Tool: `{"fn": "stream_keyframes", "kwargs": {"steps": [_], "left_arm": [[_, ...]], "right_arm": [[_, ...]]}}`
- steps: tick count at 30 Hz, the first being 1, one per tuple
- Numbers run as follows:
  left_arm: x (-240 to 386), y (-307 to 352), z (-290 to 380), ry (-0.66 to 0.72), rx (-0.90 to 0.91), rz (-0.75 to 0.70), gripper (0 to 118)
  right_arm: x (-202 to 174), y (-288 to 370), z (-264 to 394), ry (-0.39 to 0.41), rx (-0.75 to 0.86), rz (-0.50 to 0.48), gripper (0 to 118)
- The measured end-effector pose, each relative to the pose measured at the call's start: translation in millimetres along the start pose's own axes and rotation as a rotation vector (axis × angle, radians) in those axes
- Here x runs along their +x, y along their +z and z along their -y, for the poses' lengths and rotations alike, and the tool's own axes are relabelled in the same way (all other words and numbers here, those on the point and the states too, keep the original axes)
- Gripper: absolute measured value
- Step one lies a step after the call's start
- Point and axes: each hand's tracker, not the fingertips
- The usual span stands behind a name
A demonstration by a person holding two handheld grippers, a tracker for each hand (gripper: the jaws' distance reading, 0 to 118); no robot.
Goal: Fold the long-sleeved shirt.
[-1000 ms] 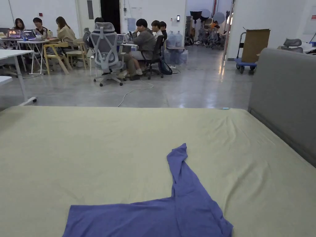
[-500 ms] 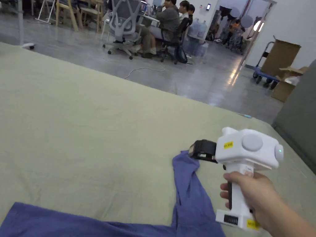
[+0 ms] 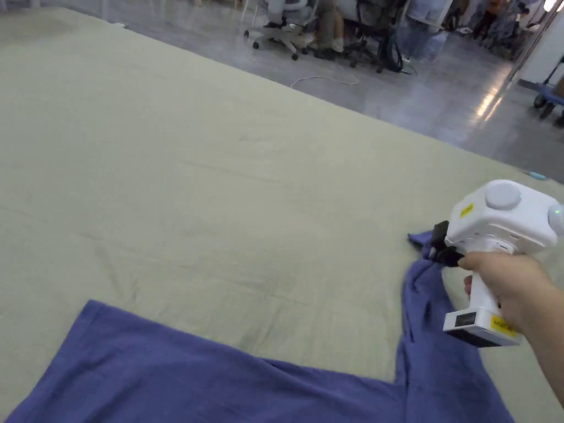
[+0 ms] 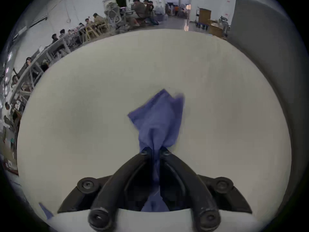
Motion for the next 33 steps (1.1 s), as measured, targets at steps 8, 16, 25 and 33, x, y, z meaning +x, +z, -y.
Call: {"fn": "stream_keyframes", "kwargs": {"steps": [8, 16, 25, 33], "left_arm": [[5, 40, -10, -0.002, 0.083, -0.002, 0], [14, 77, -3, -0.039, 0.149, 0.063, 0], [15, 100, 11, -0.039, 0.177, 0.102, 0], [15, 79, 20, -0.063, 0.123, 0.053, 0]], "right_arm": [[24, 213, 108, 0.066, 0.094, -0.174, 4], [27, 327, 271, 0.088, 0.070, -0.181, 4], [32, 302, 436, 0.104, -0.066, -0.019, 4], [62, 250, 455, -0.139, -0.205, -0.116, 9]]}}
